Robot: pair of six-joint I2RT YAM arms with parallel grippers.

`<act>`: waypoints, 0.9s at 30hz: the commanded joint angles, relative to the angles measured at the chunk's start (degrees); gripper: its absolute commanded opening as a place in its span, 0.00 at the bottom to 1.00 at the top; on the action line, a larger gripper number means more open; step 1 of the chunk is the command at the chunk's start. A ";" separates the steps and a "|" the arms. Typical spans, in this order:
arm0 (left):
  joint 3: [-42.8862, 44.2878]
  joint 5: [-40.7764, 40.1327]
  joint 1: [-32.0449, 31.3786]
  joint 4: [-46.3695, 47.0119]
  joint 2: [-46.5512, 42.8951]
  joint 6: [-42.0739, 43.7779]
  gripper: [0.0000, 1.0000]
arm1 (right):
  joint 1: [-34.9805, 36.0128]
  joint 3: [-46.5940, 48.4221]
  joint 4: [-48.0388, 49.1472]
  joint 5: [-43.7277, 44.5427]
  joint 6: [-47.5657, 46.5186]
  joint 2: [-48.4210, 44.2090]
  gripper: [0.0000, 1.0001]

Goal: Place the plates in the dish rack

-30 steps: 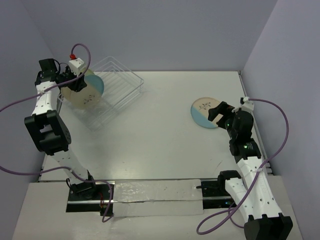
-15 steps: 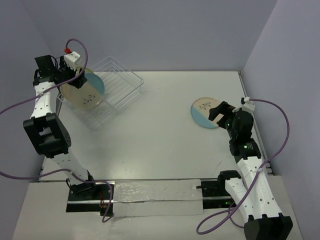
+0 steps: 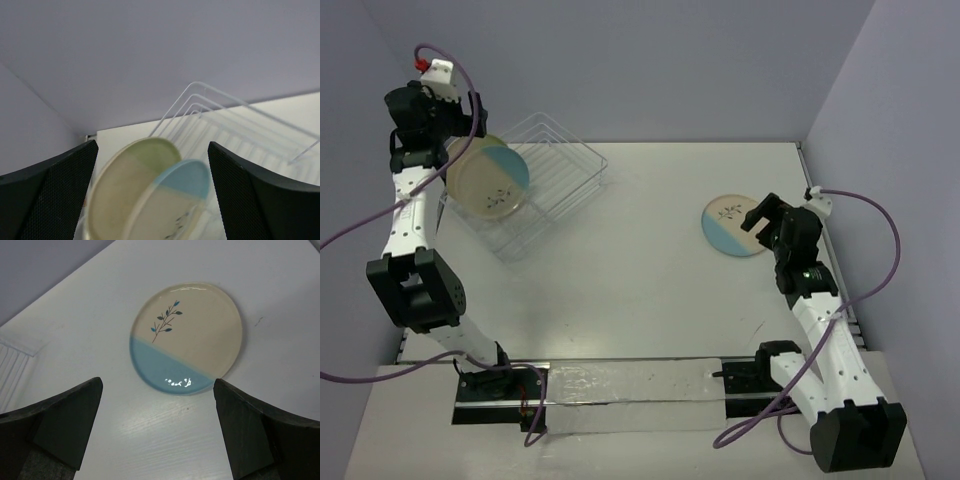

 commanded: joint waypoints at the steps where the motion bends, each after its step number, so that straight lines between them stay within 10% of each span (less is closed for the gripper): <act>1: 4.25 -13.23 -8.93 1.63 -5.58 -8.93 1.00 | 0.09 3.52 2.09 1.57 0.35 4.90 1.00; 12: 19.65 -4.49 -29.28 -5.96 0.57 -25.12 0.99 | -3.92 10.09 4.40 -3.18 4.46 22.15 1.00; 27: 12.96 -4.74 -47.53 -1.96 14.56 -31.76 0.99 | -15.62 16.77 6.14 -17.28 4.42 37.10 1.00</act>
